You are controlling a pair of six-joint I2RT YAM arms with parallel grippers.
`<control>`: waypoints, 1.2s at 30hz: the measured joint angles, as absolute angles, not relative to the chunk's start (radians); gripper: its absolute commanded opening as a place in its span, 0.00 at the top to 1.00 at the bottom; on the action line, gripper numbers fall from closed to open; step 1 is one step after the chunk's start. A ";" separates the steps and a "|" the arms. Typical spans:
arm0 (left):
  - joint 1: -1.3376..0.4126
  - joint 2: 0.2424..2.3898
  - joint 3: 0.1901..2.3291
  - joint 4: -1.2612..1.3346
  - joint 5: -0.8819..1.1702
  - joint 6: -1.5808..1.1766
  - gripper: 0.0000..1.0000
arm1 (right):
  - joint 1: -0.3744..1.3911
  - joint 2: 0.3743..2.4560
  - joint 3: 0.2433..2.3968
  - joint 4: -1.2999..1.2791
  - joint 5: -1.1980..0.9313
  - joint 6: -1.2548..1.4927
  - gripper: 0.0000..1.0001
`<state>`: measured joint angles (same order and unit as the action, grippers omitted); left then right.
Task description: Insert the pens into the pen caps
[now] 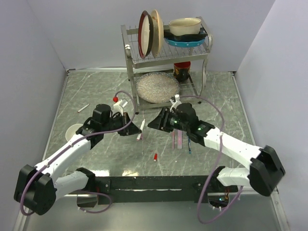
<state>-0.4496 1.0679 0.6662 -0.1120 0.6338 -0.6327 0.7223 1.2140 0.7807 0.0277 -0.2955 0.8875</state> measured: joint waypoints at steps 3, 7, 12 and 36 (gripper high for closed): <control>-0.451 1.044 0.655 -0.065 0.674 -0.648 0.99 | 0.722 1.288 0.801 0.078 -0.312 0.923 0.50; -0.442 1.042 0.646 -0.033 0.685 -0.659 0.99 | 0.724 1.344 0.848 0.105 -0.327 0.942 0.51; -0.442 1.040 0.645 -0.010 0.691 -0.670 0.99 | 0.738 1.365 0.884 0.120 -0.336 0.952 0.52; -0.450 0.982 0.689 -0.286 0.289 -0.705 0.28 | 0.808 1.353 0.939 -0.282 -0.032 0.741 0.52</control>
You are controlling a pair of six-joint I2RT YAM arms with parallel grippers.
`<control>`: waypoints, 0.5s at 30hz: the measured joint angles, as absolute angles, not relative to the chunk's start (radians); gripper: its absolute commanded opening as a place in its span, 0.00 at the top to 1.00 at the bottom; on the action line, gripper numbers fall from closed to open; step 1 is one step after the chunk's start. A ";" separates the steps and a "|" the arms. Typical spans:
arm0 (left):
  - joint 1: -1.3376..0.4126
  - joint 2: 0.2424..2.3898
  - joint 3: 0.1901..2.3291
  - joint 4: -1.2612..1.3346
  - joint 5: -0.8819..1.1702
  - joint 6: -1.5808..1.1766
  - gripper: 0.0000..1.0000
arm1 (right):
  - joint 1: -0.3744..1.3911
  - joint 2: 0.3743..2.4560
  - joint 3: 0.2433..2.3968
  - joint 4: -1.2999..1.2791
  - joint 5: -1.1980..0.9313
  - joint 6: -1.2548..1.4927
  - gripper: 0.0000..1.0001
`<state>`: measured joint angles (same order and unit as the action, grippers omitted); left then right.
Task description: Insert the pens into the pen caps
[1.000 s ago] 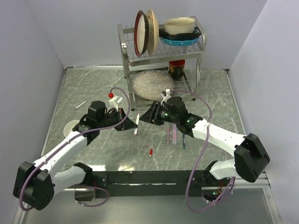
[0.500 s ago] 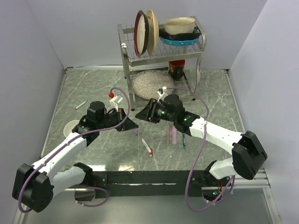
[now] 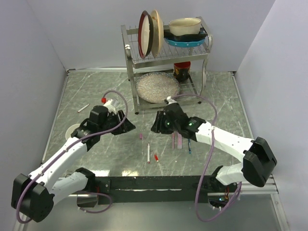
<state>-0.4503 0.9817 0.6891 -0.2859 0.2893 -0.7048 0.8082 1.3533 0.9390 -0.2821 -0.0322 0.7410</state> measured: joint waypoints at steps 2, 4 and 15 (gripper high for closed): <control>-0.450 0.967 0.701 -0.328 0.226 -0.717 0.15 | 0.850 1.373 0.958 -0.334 -0.011 0.746 0.52; -0.450 0.953 0.717 -0.372 0.161 -0.729 0.04 | 0.897 1.420 0.993 -0.377 0.013 0.762 0.52; -0.450 0.780 0.751 -0.506 -0.075 -0.719 0.01 | 0.999 1.648 1.113 -0.497 0.100 0.841 0.58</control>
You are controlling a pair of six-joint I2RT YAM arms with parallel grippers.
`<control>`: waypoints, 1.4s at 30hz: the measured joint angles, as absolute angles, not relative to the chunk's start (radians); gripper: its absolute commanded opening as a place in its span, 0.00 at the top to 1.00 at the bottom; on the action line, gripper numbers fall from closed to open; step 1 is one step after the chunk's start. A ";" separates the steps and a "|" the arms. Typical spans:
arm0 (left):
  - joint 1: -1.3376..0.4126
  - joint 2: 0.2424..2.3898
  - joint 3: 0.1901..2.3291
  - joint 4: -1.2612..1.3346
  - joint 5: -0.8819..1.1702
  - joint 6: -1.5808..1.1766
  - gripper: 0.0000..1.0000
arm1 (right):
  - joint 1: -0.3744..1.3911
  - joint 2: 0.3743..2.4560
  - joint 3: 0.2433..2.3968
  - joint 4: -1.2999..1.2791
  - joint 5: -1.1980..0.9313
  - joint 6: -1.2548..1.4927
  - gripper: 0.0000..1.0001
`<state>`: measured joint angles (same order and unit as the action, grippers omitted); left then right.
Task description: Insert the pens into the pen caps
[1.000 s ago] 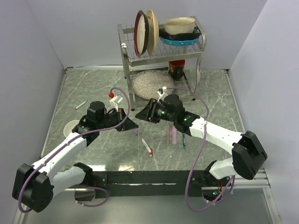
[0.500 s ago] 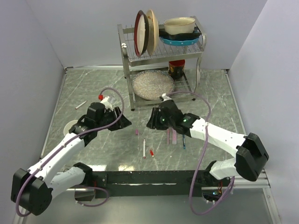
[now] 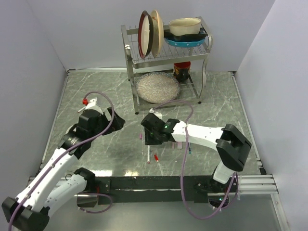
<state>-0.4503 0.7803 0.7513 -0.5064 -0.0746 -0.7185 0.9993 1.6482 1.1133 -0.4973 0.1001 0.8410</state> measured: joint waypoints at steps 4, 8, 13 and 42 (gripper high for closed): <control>-0.450 0.711 0.739 -0.511 -0.099 -0.717 0.01 | 1.004 1.707 1.143 -0.521 0.117 0.852 0.62; -0.450 0.683 0.739 -0.515 -0.126 -0.717 0.01 | 1.013 1.766 1.187 -0.539 0.123 0.857 0.64; -0.450 0.681 0.733 -0.522 -0.155 -0.718 0.01 | 1.022 1.829 1.219 -0.553 0.131 0.867 0.65; -0.450 0.663 0.694 -0.466 0.041 -0.681 0.04 | 1.018 1.847 1.250 -0.598 0.183 0.820 1.00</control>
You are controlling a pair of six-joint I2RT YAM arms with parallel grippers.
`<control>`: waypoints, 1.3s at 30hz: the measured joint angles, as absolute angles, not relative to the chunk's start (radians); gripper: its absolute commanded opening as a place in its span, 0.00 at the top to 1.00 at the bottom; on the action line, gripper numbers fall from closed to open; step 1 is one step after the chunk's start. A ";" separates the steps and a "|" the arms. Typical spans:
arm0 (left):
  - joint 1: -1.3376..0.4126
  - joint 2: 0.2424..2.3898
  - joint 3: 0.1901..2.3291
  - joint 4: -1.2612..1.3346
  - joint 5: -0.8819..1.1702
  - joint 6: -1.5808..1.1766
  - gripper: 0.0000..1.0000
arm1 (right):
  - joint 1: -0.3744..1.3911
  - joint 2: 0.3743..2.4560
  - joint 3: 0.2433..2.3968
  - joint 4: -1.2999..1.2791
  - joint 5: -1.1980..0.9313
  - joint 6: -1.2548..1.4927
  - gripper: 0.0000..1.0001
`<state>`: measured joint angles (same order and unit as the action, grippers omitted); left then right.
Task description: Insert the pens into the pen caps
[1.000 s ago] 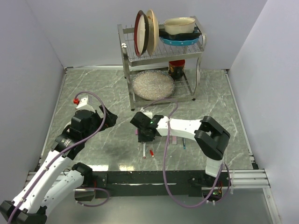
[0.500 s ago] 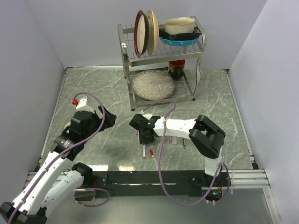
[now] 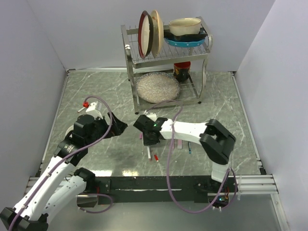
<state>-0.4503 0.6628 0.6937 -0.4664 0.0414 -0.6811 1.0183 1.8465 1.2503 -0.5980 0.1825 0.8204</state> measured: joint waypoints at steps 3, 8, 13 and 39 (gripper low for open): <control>-0.450 0.661 0.678 -0.419 0.174 -0.673 0.07 | 1.003 1.759 1.242 -0.584 0.179 0.817 1.00; -0.450 0.654 0.607 -0.294 0.387 -0.702 0.14 | 0.983 1.568 1.238 -0.507 0.183 0.815 1.00; -0.450 0.678 0.537 -0.189 0.536 -0.739 0.18 | 0.983 1.440 1.234 -0.413 0.202 0.821 1.00; -0.450 0.767 0.495 0.081 0.741 -0.856 0.66 | 0.986 1.311 1.070 -0.073 0.073 0.848 1.00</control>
